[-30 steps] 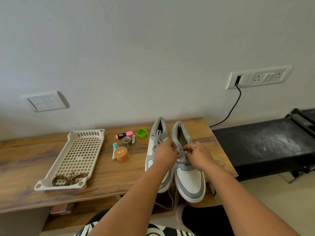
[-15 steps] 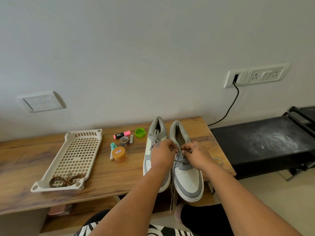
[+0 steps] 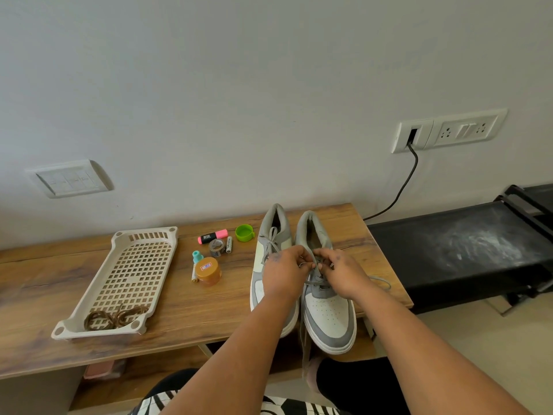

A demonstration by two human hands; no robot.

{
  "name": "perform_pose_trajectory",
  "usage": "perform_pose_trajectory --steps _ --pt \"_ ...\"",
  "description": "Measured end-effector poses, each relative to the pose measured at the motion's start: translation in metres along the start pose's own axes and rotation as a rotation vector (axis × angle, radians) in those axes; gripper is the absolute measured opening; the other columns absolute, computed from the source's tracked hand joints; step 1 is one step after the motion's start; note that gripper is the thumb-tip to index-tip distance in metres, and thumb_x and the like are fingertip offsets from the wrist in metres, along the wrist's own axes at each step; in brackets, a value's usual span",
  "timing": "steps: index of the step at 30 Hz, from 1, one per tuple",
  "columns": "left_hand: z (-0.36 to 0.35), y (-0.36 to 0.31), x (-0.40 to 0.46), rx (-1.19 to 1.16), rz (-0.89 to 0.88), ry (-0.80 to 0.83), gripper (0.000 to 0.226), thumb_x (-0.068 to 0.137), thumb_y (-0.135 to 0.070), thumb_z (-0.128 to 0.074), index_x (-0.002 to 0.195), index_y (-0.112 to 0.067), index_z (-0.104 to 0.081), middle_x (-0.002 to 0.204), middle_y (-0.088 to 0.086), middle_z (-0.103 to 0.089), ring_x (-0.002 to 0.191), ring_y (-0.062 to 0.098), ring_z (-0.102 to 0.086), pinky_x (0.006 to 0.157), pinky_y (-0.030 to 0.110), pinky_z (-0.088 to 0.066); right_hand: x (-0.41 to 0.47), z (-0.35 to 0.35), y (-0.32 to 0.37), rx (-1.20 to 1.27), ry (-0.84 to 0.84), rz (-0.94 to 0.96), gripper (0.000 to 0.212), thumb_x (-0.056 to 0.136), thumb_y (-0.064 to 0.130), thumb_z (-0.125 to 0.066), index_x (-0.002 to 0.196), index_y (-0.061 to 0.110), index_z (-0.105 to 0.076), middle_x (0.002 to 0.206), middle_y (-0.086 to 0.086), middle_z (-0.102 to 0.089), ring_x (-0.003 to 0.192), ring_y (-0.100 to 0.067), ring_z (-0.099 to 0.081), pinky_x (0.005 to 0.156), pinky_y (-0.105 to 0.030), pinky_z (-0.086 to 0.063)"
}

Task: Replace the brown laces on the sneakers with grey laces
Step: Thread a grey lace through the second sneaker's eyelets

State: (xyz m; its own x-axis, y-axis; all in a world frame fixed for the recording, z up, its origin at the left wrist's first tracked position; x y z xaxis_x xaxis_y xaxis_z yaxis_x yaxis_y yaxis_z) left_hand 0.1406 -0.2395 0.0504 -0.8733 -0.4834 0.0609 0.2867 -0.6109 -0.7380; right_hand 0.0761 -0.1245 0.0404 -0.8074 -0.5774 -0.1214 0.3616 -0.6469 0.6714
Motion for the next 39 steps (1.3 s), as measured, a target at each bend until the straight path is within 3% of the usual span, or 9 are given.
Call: perform_pose_trajectory --steps 7,10,18,21,25,28,32,35,39 --pt "-0.006 -0.010 0.001 0.143 -0.045 0.120 0.019 0.094 -0.018 -0.053 0.112 -0.021 -0.061 0.089 0.001 -0.068 0.086 0.018 -0.063 0.073 0.032 -0.052 0.000 0.004 0.002 0.074 -0.016 0.013 0.022 0.100 0.016 -0.052 0.118 0.019 -0.065 0.102 -0.001 -0.059 0.087 -0.013 -0.055 0.069 -0.020 -0.046" --pt "-0.001 -0.002 0.003 0.073 0.019 0.122 0.013 0.093 -0.014 -0.059 0.105 -0.020 -0.056 0.089 0.002 -0.070 0.088 0.017 -0.064 0.080 0.036 -0.055 0.000 0.003 0.002 0.034 0.009 0.024 0.014 0.098 0.019 -0.054 0.103 0.018 -0.067 0.095 -0.006 -0.064 0.087 -0.020 -0.060 0.075 -0.033 -0.050" --pt "0.006 -0.009 0.005 0.058 -0.037 0.014 0.010 0.092 -0.009 -0.058 0.094 -0.017 -0.053 0.090 0.003 -0.066 0.087 0.018 -0.062 0.077 0.036 -0.054 0.002 -0.001 -0.001 0.073 0.022 0.040 0.024 0.098 0.019 -0.055 0.120 0.024 -0.064 0.108 -0.003 -0.059 0.095 -0.017 -0.058 0.074 -0.021 -0.047" --pt "0.003 -0.008 0.002 0.061 -0.072 0.011 0.015 0.090 -0.009 -0.060 0.091 -0.019 -0.050 0.087 0.002 -0.067 0.085 0.018 -0.063 0.076 0.040 -0.055 0.003 0.000 -0.002 0.002 0.023 0.044 0.018 0.098 0.022 -0.055 0.109 0.020 -0.069 0.104 -0.003 -0.061 0.094 -0.017 -0.057 0.081 -0.032 -0.049" --pt "0.000 -0.005 0.001 0.059 -0.097 0.001 0.020 0.089 -0.008 -0.061 0.101 -0.021 -0.053 0.091 0.000 -0.066 0.086 0.017 -0.062 0.077 0.042 -0.056 0.002 -0.001 0.001 -0.069 -0.026 0.084 0.012 0.097 0.021 -0.054 0.099 0.022 -0.067 0.098 -0.001 -0.060 0.086 -0.014 -0.055 0.069 -0.026 -0.040" --pt "-0.010 -0.015 0.001 0.168 -0.176 0.137 0.048 0.092 -0.011 -0.056 0.135 -0.027 -0.042 0.108 0.004 -0.058 0.096 0.020 -0.058 0.081 0.037 -0.051 -0.001 0.005 0.006 -0.109 -0.075 0.091 0.011 0.096 0.022 -0.056 0.094 0.021 -0.067 0.089 0.003 -0.061 0.079 -0.014 -0.057 0.065 -0.029 -0.045" --pt "-0.021 -0.013 -0.002 0.276 -0.187 0.313 0.034 0.098 -0.018 -0.045 0.131 -0.021 -0.048 0.122 0.009 -0.049 0.107 0.028 -0.054 0.086 0.037 -0.046 -0.004 0.023 0.012 -0.158 -0.085 0.099 0.011 0.094 0.026 -0.062 0.090 0.021 -0.071 0.085 0.007 -0.063 0.079 -0.012 -0.059 0.070 -0.030 -0.051" --pt "-0.017 -0.008 0.000 0.298 -0.185 0.334 0.034 0.099 -0.017 -0.042 0.131 -0.023 -0.048 0.122 0.006 -0.052 0.109 0.026 -0.054 0.089 0.039 -0.048 -0.004 0.051 -0.006 -0.046 -0.139 0.007 0.009 0.093 0.031 -0.062 0.096 0.027 -0.070 0.090 0.016 -0.060 0.086 -0.006 -0.057 0.079 -0.025 -0.046" --pt "-0.014 -0.004 0.002 0.258 -0.141 0.400 0.038 0.098 -0.017 -0.039 0.132 -0.029 -0.049 0.125 0.007 -0.051 0.112 0.026 -0.053 0.098 0.043 -0.046 -0.017 0.113 -0.071 0.224 -0.425 -0.263 0.019 0.094 0.032 -0.062 0.106 0.018 -0.068 0.101 0.001 -0.065 0.096 -0.019 -0.059 0.080 -0.034 -0.044"
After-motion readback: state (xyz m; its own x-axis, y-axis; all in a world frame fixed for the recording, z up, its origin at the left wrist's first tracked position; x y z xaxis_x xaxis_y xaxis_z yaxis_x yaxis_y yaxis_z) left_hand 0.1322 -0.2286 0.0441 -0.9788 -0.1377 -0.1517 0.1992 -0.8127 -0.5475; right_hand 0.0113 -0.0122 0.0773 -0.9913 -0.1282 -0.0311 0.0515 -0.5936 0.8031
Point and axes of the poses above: each hand's wrist, its own x-axis towards the middle knuckle, its own z-axis out of the back of the hand, y = z × x, the point moved 8 cm from there along x, towards the middle knuckle
